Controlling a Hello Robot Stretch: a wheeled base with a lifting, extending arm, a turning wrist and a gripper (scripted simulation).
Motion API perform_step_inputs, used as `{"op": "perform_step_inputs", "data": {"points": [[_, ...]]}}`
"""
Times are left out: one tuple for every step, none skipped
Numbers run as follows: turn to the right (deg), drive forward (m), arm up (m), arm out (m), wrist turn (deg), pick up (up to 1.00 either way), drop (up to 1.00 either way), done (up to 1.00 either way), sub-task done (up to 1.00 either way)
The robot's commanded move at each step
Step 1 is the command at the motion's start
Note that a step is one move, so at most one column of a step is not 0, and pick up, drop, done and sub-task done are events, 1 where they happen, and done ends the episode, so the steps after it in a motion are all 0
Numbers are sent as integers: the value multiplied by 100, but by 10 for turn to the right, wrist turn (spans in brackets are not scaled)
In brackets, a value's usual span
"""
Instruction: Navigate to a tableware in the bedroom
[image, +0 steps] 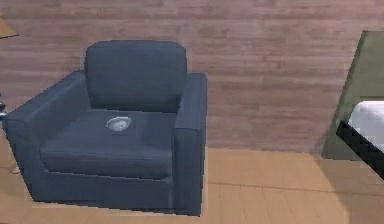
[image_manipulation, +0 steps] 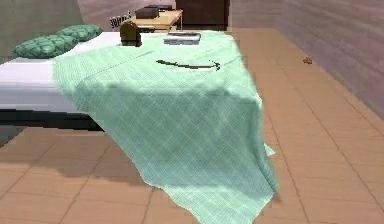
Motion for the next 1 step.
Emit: {"op": "perform_step_inputs", "data": {"points": [[120, 0, 0, 0, 0, 0, 0, 0, 0]]}}
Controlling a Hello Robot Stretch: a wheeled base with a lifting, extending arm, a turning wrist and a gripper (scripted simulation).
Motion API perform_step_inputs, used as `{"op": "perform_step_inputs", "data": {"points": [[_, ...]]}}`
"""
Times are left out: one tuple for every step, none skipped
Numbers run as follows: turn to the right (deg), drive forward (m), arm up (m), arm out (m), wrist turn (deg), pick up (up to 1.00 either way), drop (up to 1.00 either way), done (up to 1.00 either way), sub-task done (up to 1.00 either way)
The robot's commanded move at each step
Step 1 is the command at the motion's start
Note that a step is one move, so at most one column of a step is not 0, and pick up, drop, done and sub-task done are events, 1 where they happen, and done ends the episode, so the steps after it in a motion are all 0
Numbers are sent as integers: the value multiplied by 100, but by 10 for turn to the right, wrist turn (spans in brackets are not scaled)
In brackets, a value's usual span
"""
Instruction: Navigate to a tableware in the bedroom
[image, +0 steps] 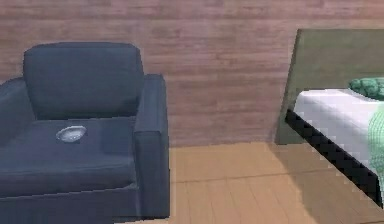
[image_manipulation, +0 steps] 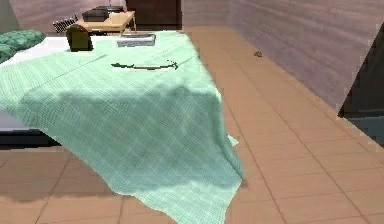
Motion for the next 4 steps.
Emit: {"op": "perform_step_inputs", "data": {"points": [[0, 5, 0, 0, 0, 0, 0, 0, 0], [180, 0, 0, 0, 0, 0, 0, 0, 0], [0, 30, 0, 0, 0, 0, 0, 0, 0], [0, 50, 0, 0, 0, 0, 0, 0, 0]]}}
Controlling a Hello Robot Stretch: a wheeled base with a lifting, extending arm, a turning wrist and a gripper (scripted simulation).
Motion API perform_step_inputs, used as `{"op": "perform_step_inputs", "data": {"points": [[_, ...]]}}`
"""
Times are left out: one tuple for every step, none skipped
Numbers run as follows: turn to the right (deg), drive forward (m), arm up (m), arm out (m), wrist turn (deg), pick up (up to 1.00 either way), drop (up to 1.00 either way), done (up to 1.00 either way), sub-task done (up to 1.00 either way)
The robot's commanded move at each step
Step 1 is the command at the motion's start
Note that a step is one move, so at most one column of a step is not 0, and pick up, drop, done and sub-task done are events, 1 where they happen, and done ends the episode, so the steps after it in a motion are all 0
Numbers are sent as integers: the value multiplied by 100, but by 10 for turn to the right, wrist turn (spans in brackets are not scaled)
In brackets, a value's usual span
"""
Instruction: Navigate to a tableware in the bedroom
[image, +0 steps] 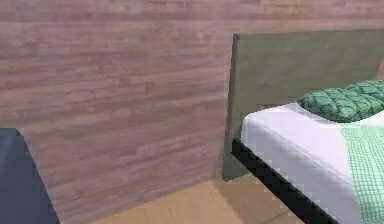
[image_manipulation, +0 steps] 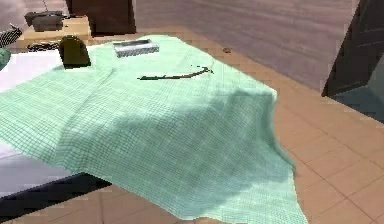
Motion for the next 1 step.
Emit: {"op": "perform_step_inputs", "data": {"points": [[-450, 0, 0, 0, 0, 0, 0, 0, 0]]}}
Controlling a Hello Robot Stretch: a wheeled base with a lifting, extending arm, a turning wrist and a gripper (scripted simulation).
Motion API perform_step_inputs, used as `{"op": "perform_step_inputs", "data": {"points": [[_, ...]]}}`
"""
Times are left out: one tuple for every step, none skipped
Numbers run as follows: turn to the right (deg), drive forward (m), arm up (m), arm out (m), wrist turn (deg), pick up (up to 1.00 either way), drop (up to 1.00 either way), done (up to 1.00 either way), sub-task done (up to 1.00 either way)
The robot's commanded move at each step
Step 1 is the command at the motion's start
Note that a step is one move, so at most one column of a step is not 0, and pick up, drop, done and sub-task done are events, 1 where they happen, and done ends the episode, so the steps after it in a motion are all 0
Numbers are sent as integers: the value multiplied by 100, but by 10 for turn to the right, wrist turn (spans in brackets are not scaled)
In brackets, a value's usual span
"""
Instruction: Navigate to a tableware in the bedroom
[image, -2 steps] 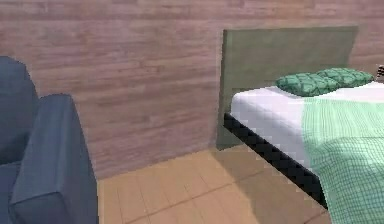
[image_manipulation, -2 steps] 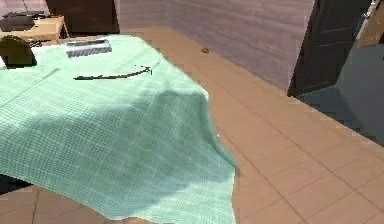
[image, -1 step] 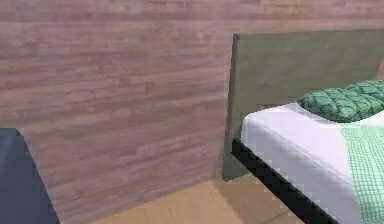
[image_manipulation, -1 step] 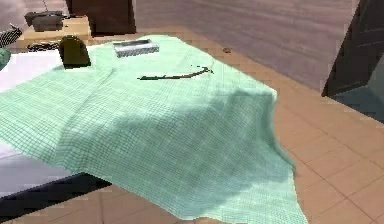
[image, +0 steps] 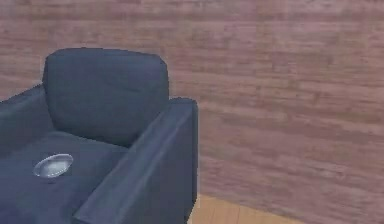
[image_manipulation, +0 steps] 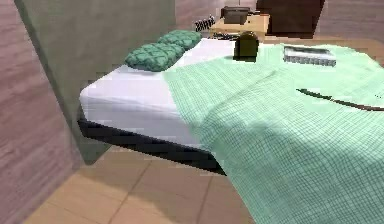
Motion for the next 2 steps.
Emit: {"op": "perform_step_inputs", "data": {"points": [[-360, 0, 0, 0, 0, 0, 0, 0, 0], [0, 0, 0, 0, 0, 0, 0, 100, 0]]}}
